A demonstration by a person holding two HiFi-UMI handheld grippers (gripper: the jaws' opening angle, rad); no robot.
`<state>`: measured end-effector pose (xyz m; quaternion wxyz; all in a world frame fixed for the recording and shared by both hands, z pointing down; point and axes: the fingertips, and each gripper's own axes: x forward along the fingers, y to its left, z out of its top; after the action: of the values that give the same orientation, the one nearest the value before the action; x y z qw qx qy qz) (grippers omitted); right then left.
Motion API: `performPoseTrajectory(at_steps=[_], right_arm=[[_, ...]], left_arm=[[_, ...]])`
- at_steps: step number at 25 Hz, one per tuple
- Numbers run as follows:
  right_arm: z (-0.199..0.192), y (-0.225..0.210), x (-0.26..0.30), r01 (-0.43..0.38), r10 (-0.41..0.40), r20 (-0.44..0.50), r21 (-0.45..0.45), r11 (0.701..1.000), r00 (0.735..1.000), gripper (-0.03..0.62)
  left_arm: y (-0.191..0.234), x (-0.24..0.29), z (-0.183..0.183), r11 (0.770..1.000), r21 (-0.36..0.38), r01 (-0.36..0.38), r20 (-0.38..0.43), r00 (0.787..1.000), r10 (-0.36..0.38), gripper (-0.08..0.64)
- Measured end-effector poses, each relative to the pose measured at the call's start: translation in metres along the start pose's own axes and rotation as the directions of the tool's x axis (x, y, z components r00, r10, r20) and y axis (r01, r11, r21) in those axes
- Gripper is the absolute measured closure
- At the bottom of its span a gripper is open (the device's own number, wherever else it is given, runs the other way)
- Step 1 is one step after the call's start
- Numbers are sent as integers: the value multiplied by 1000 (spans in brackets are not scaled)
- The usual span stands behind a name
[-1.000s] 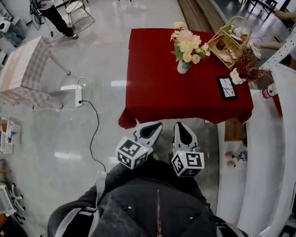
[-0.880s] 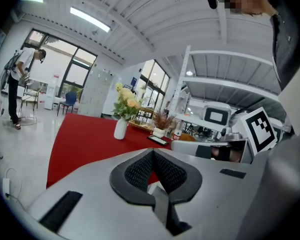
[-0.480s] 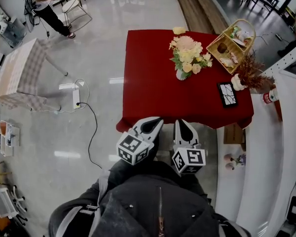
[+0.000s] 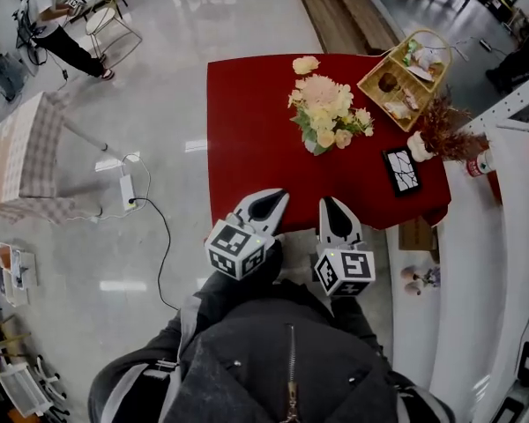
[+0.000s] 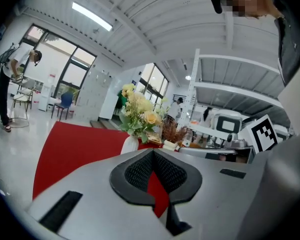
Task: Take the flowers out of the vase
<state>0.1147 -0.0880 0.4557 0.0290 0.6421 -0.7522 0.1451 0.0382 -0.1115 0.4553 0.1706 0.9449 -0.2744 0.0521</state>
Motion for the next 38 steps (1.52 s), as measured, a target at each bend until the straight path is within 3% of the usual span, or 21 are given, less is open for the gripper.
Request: performPoseTrajectory(at_steps=[17,18,19,20,28,38], right_arm=[[12,-27,62,48,-48,-10,-22,999,999,575],[11,-27,65,42,-43,-16,-24,999,999,535],[9,-27,67,31,-32,-27,-23,999,999,440],[6,-27,68,20,-21,-41,-20,1000,999,390],[0,-49,76,0,-4,-92,-39,999,996,348],[6,-70,107,-123,103,-125,-166,978,987,345]], left_arm=[[49,62,14,995,-21,97,-24,995,-98,561],[51,64,13,995,-18,100,-31,994,-101,563],[52,65,12,995,-18,101,-38,994,-102,561],[54,66,11,995,-19,100,-43,994,-101,561],[58,76,8,997,-40,62,-59,996,-64,561],[62,76,21,997,-36,-66,-34,997,65,561]])
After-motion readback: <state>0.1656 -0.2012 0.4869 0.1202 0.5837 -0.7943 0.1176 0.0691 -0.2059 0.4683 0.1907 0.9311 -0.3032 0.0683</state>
